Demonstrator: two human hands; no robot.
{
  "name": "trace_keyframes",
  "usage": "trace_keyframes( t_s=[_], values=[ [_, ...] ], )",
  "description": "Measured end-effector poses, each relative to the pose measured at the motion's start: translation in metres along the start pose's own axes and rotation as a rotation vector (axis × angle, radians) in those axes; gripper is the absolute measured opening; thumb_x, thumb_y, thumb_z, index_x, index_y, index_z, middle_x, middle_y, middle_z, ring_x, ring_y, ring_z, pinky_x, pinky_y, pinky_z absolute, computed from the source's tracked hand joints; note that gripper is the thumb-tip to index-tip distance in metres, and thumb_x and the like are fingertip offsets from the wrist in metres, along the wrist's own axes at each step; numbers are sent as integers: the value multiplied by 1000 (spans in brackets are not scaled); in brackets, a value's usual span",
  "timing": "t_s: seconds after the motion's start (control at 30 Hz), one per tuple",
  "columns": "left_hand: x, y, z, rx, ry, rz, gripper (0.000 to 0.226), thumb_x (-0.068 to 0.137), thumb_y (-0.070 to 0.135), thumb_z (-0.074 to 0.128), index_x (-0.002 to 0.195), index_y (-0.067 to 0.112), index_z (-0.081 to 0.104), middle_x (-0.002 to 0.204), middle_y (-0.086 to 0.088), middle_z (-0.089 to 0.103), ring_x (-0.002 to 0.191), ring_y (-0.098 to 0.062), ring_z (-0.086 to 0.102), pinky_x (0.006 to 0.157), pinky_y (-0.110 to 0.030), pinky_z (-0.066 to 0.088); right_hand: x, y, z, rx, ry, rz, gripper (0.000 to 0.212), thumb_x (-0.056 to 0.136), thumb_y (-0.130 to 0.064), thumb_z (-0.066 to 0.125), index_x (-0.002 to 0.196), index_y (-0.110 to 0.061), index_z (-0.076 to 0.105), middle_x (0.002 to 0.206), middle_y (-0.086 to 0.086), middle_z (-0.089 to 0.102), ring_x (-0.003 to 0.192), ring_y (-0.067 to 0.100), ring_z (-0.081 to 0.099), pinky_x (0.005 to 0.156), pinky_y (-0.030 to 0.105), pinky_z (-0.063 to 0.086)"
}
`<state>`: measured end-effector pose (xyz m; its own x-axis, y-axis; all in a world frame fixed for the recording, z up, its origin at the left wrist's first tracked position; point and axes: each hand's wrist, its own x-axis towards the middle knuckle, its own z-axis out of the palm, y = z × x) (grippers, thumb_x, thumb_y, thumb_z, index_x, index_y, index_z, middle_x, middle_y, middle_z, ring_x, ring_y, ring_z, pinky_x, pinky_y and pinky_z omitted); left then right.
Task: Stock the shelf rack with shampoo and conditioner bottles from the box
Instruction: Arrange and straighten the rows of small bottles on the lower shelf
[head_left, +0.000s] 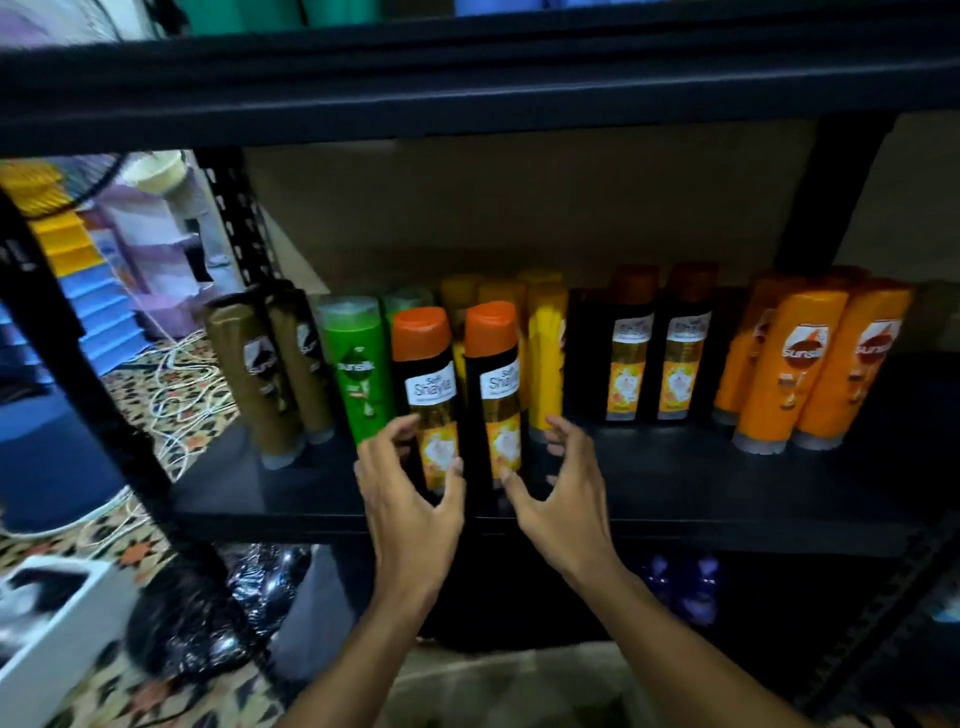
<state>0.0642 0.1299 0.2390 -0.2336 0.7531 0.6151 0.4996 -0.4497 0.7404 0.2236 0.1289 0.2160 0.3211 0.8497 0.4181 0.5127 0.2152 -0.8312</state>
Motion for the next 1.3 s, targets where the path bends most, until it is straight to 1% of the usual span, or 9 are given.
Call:
trace_keyframes(
  t_s=[0.13, 0.27, 0.37, 0.57, 0.77, 0.97, 1.07, 1.2, 1.3],
  values=[
    [19, -28, -7, -95, -218, -217, 84, 80, 35, 85, 145, 29, 32, 138, 9, 50, 126, -8, 51, 101, -29, 44, 11, -5, 32, 7, -47, 39, 89, 75, -46, 82, 147, -36, 30, 141, -10, 48, 129, 12, 49, 106, 41, 46],
    [27, -48, 1, -142, -319, -279, 79, 80, 40, 83, 145, 27, 40, 131, 9, 64, 117, -4, 62, 97, -30, 52, 17, 0, 40, -77, 52, 46, 75, 69, -46, 86, 131, -30, 47, 120, -9, 63, 108, 11, 62, 90, 31, 52],
    [26, -56, 10, -124, -300, -266, 69, 82, 42, 82, 139, 26, 48, 117, 16, 70, 109, -2, 65, 96, -41, 55, 17, 2, 30, -111, 93, 49, 72, 66, -45, 88, 125, -31, 50, 112, -12, 64, 98, 7, 62, 82, 25, 50],
    [13, -48, 31, -123, -342, -237, 63, 82, 48, 79, 136, 34, 49, 114, 21, 71, 109, -2, 66, 96, -46, 56, 23, 26, -22, -193, 150, 83, 76, 66, -49, 89, 128, -28, 50, 111, -12, 65, 94, 4, 61, 83, 27, 53],
    [-8, -14, 79, -151, -481, -162, 64, 88, 41, 77, 142, 35, 44, 117, 24, 68, 109, 3, 65, 96, -41, 56, 44, 62, -92, -269, 225, 189, 78, 69, -50, 87, 130, -28, 44, 117, -6, 66, 102, 17, 66, 89, 42, 57],
    [-14, 19, 140, -217, -585, -93, 61, 90, 38, 76, 142, 36, 44, 128, 26, 63, 118, 5, 59, 100, -33, 53, 73, 92, -130, -332, 268, 221, 77, 71, -48, 86, 131, -23, 45, 117, -2, 67, 102, 23, 67, 84, 37, 55],
    [-12, 24, 167, -235, -598, -107, 60, 90, 34, 76, 141, 37, 44, 124, 32, 61, 114, 12, 57, 96, -25, 52, 78, 103, -133, -334, 285, 187, 76, 73, -47, 86, 131, -20, 46, 121, 0, 66, 106, 24, 66, 83, 34, 50],
    [-6, 20, 190, -270, -578, -150, 66, 86, 42, 78, 142, 39, 44, 129, 28, 62, 120, 5, 59, 101, -40, 54, 84, 108, -129, -283, 272, 196, 74, 71, -52, 86, 127, -22, 48, 121, -1, 65, 109, 22, 64, 81, 29, 47],
    [-5, 18, 198, -283, -581, -172, 67, 85, 42, 79, 141, 42, 43, 132, 24, 62, 122, 1, 59, 102, -43, 53, 90, 110, -127, -281, 284, 212, 73, 70, -53, 87, 125, -24, 48, 119, -1, 66, 108, 22, 65, 82, 32, 50]
  ],
)
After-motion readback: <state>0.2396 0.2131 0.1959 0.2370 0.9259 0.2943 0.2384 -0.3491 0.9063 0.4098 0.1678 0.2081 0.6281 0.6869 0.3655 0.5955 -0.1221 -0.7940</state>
